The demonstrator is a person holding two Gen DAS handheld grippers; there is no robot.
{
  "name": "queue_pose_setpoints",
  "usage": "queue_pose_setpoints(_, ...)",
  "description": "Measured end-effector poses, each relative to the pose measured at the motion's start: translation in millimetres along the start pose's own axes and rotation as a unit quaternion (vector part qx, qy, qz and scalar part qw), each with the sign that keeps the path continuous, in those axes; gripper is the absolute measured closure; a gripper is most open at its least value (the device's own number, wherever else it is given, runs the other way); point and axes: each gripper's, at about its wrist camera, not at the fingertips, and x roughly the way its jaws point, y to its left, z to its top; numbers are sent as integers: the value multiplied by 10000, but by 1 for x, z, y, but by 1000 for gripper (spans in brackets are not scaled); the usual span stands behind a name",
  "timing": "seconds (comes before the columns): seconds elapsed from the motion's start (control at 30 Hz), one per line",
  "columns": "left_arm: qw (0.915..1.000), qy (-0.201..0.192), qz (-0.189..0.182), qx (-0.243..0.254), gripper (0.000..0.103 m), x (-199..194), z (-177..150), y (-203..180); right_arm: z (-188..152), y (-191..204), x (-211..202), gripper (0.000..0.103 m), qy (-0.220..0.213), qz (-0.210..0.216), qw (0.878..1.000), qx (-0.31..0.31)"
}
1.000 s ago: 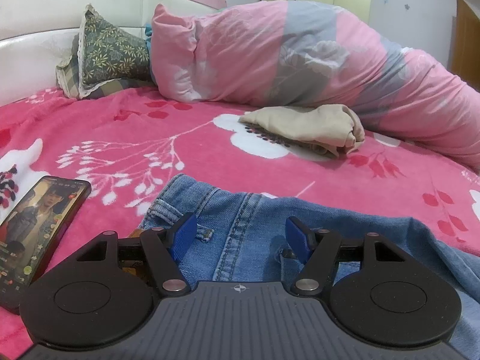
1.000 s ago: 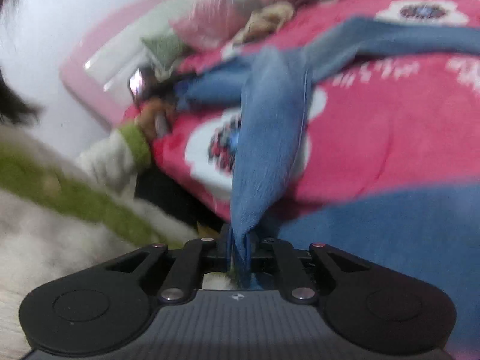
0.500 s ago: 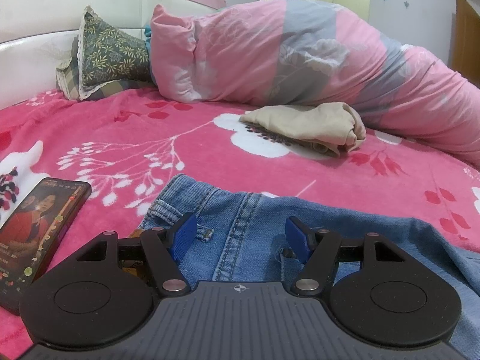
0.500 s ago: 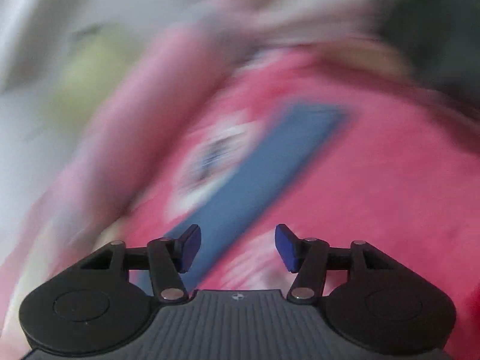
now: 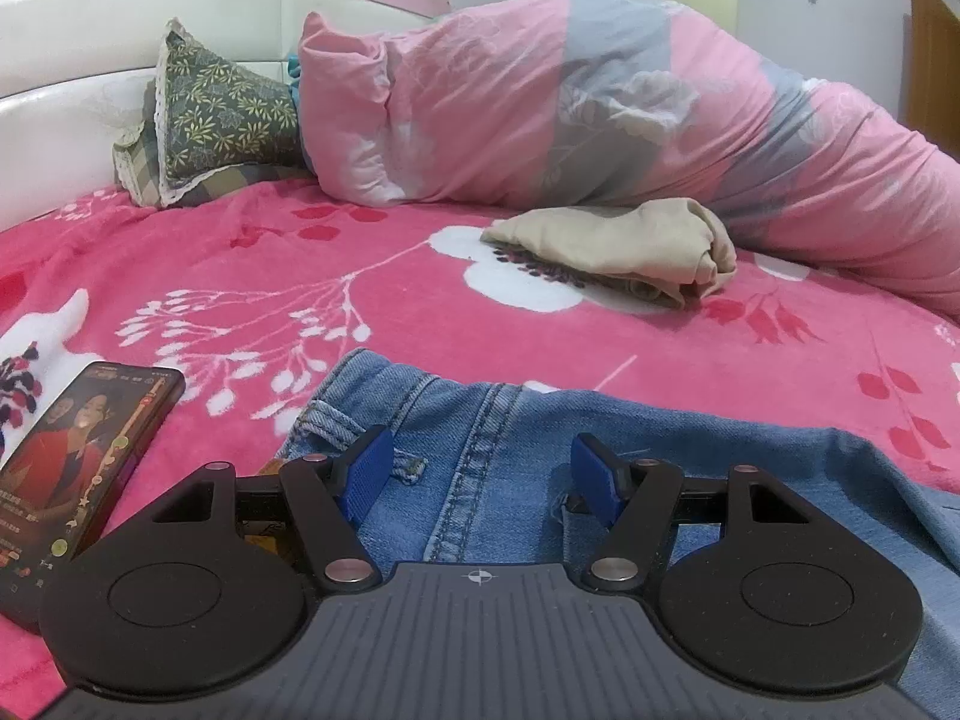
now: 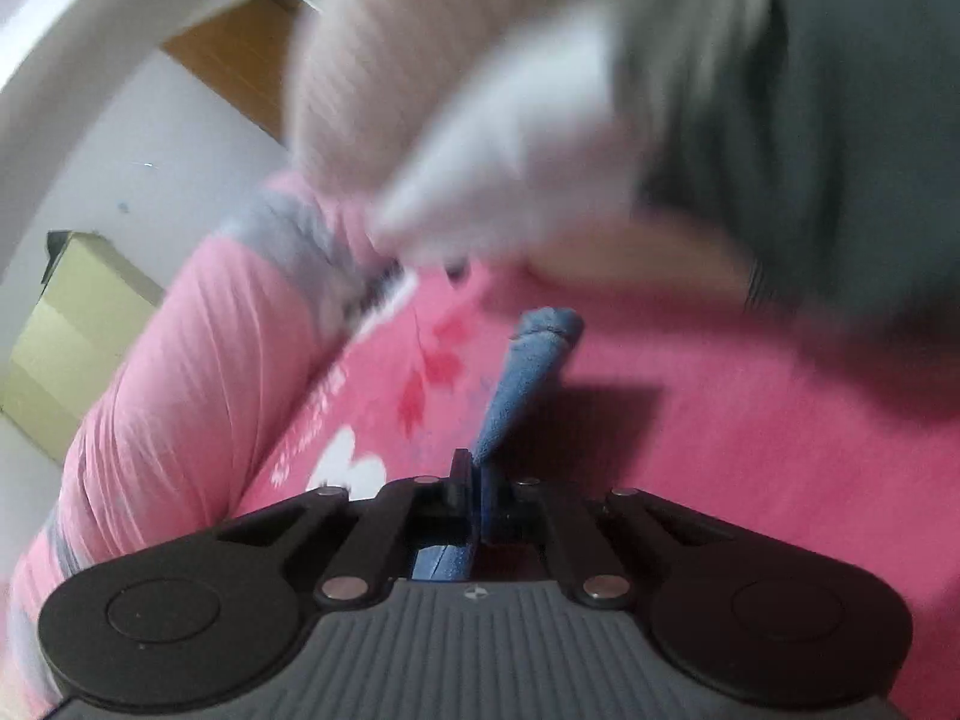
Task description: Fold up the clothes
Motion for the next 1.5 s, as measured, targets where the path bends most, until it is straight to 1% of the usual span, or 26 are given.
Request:
queue_pose_setpoints(0.07, 10000, -3, -2, 1, 37, 0, 0, 0, 8, -4, -16, 101, -156, -210, 9995, -173)
queue_pose_setpoints(0.2, 10000, 2, -12, -3, 37, 0, 0, 0, 8, -40, -17, 102, -4, -937, 9956, 51)
queue_pose_setpoints(0.27, 10000, 2, -18, -11, 37, 0, 0, 0, 8, -58, -22, 102, 8, -1011, 9942, 373)
queue_pose_setpoints(0.4, 10000, 0, -20, -19, 37, 0, 0, 1, 9, -72, -26, 102, 260, -986, 9934, 525)
queue_pose_setpoints(0.43, 10000, -2, -20, -19, 37, 0, 0, 1, 10, -71, -29, 101, 275, -1042, 9932, 450)
queue_pose_setpoints(0.5, 10000, -3, -20, -18, 37, 0, 0, 1, 13, -61, -40, 98, 208, -1311, 9911, 133)
queue_pose_setpoints(0.57, 10000, -4, -19, -17, 37, 0, 0, 0, 13, -49, -51, 98, 112, -1390, 9897, -317)
queue_pose_setpoints(0.67, 10000, -4, -17, -13, 37, 0, 0, 0, 6, -21, -55, 97, 263, -1033, 9876, -1155)
queue_pose_setpoints(0.73, 10000, -2, -16, -6, 37, 0, 0, 0, -3, 1, -50, 97, 476, -720, 9800, -1792)
queue_pose_setpoints(0.8, 10000, -2, -16, -2, 37, 0, 0, 0, -20, 29, -39, 97, 825, -229, 9641, -2515)
queue_pose_setpoints(0.87, 10000, -2, -15, 0, 37, 0, 0, 0, -39, 57, -27, 97, 1192, 293, 9381, -3238)
queue_pose_setpoints(0.93, 10000, -1, -14, 1, 37, 0, 0, 0, -71, 91, -8, 97, 1713, 1010, 8903, -4096)
queue_pose_setpoints(1.03, 10000, 0, -12, 5, 36, 0, 0, 0, -131, 128, 3, 98, 2083, 1737, 8064, -5255)
queue_pose_setpoints(1.1, 10000, 0, -12, 6, 36, 0, -1, 0, -155, 139, 24, 98, 2119, 1764, 7855, -5540)
queue_pose_setpoints(1.13, 10000, 1, -12, 8, 36, 0, 0, -1, -162, 143, 36, 99, 2108, 1751, 7801, -5625)
queue_pose_setpoints(1.17, 10000, 3, -12, 11, 36, 0, 0, -1, -155, 143, 51, 99, 2001, 1649, 7928, -5516)
queue_pose_setpoints(1.2, 10000, 5, -11, 14, 36, 0, 0, -1, -145, 142, 66, 99, 1891, 1498, 8093, -5356)
queue_pose_setpoints(1.23, 10000, 6, -13, 13, 36, 0, 0, -1, -129, 139, 79, 100, 1770, 1183, 8385, -5016)
queue_pose_setpoints(1.27, 10000, 7, -15, 11, 36, 0, 0, -1, -114, 136, 90, 99, 1634, 837, 8627, -4712)
queue_pose_setpoints(1.3, 10000, 6, -19, 7, 36, 0, 0, -1, -105, 134, 98, 98, 1460, 395, 8765, -4570)
queue_pose_setpoints(1.33, 10000, 5, -22, 3, 36, 0, 0, -1, -97, 132, 103, 98, 1295, 32, 8852, -4467)
queue_pose_setpoints(1.37, 10000, 4, -26, -1, 36, 0, 0, 0, -92, 133, 95, 98, 1204, 3, 8844, -4509)
queue_pose_setpoints(1.4, 10000, 3, -27, -1, 36, 0, 0, 0, -88, 136, 81, 97, 1229, 221, 8853, -4479)
queue_pose_setpoints(1.43, 10000, 4, -27, 1, 36, 0, 0, 0, -90, 139, 67, 97, 1339, 571, 8839, -4444)
queue_pose_setpoints(1.47, 10000, 2, -29, -1, 36, 0, 0, 0, -93, 144, 52, 97, 1443, 916, 8793, -4446)
queue_pose_setpoints(1.5, 10000, 0, -31, -5, 36, 0, 0, 0, -103, 151, 35, 97, 1524, 1212, 8672, -4584)
